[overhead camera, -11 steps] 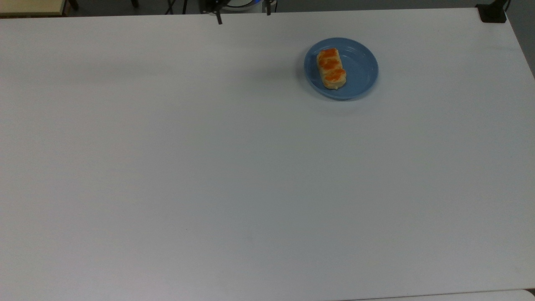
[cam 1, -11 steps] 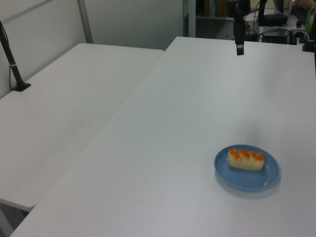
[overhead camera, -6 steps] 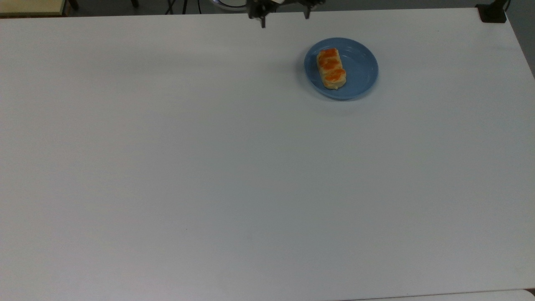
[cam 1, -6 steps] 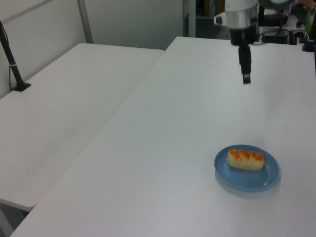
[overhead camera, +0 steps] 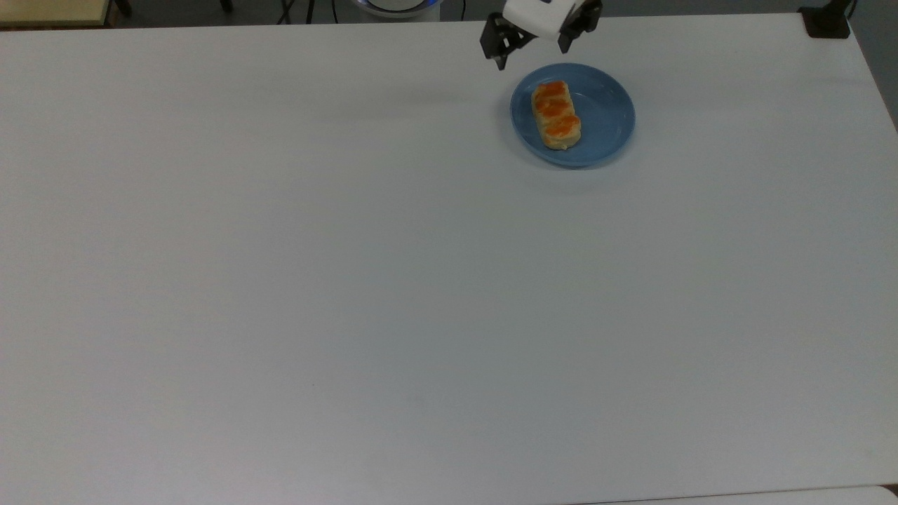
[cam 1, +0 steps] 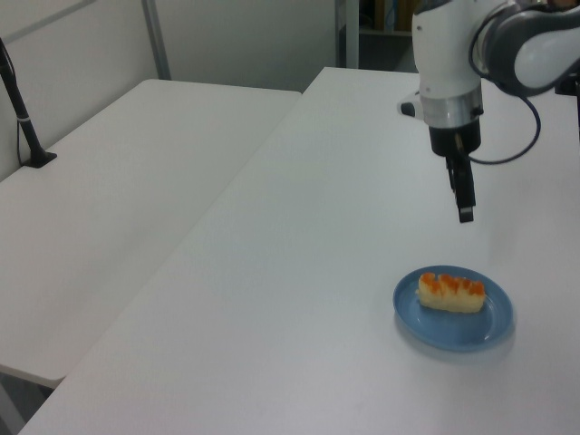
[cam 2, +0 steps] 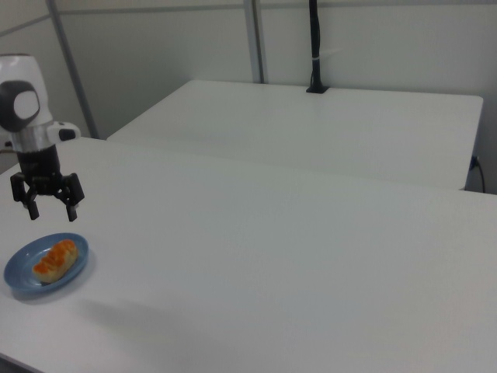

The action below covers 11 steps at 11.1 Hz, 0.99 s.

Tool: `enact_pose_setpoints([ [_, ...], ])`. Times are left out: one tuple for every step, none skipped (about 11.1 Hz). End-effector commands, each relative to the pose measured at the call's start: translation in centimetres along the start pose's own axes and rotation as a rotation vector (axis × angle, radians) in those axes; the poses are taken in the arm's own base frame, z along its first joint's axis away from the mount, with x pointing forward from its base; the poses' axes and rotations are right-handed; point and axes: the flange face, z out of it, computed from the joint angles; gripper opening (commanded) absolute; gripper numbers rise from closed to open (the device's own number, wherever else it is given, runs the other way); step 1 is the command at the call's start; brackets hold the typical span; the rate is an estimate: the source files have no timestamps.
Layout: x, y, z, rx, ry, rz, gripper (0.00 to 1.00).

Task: Put the bread on the table
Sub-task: 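Lower the gripper over the glazed bread roll on the plate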

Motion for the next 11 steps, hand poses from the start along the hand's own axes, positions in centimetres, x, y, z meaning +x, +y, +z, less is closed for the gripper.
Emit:
enact_pose_setpoints([
  [-0.3, -3.8, 4.9, 0.015, 0.130, -0.038, 1.00],
  [-0.2, -4.3, 5.7, 0.017, 0.150, -0.049, 1.00],
  [0.1, -4.5, 6.3, 0.024, 0.148, -0.054, 1.00],
  [0.2, -4.5, 6.7, 0.024, 0.141, -0.057, 1.00],
  [0.4, -4.6, 7.6, 0.026, 0.126, -0.063, 1.00],
  [0.7, -4.7, 8.0, 0.027, 0.125, -0.067, 0.94],
  [0.9, -4.6, 8.7, 0.021, 0.111, -0.075, 0.89],
  [1.0, -4.5, 9.1, 0.021, 0.105, -0.074, 0.88],
  [1.3, -4.5, 9.6, 0.028, 0.099, -0.075, 0.87],
  [1.7, -4.7, 10.0, 0.034, 0.112, -0.075, 0.86],
  [1.9, -5.3, 10.7, 0.031, 0.117, -0.067, 0.86],
])
